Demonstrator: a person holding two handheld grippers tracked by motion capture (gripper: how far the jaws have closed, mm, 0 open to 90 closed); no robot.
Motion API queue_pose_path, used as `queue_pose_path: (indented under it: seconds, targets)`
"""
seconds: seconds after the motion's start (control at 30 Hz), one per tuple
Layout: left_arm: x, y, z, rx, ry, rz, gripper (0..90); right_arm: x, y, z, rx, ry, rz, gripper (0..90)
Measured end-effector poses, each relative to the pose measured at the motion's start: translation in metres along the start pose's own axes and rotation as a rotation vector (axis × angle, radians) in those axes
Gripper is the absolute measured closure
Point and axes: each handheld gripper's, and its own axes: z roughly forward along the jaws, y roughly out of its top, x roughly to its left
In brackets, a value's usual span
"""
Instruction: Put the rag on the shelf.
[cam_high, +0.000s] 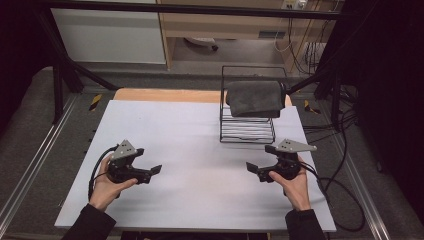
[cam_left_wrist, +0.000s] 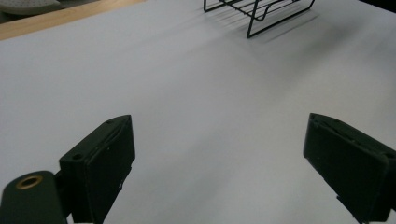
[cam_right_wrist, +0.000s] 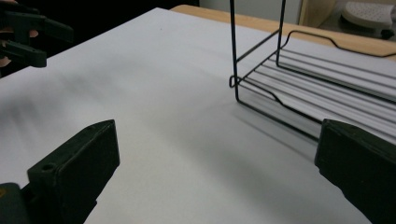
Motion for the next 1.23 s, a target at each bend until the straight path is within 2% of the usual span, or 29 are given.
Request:
queue_pose_path:
  seconds: [0.47,0.63,0.77,0.87,1.23]
  targets:
    - [0.010,-0.040,-0.005,0.028,0.000,0.009,9.1,-0.014,-0.048,0.000,0.076,0.019,0.031,0.9]
    - [0.014,-0.049,-0.006,0.034,-0.013,-0.003,9.2,-0.019,-0.064,0.000,0.129,0.001,0.032,0.9]
    - [0.017,-0.055,-0.007,0.037,-0.025,-0.013,9.1,-0.022,-0.072,-0.002,0.137,0.003,0.048,0.9]
    - [0.018,-0.057,-0.007,0.042,-0.030,-0.015,9.0,-0.023,-0.076,-0.003,0.146,-0.004,0.042,0.9]
    - [0.018,-0.063,-0.006,0.066,-0.033,-0.012,8.2,-0.023,-0.081,-0.006,0.150,0.006,0.053,0.9]
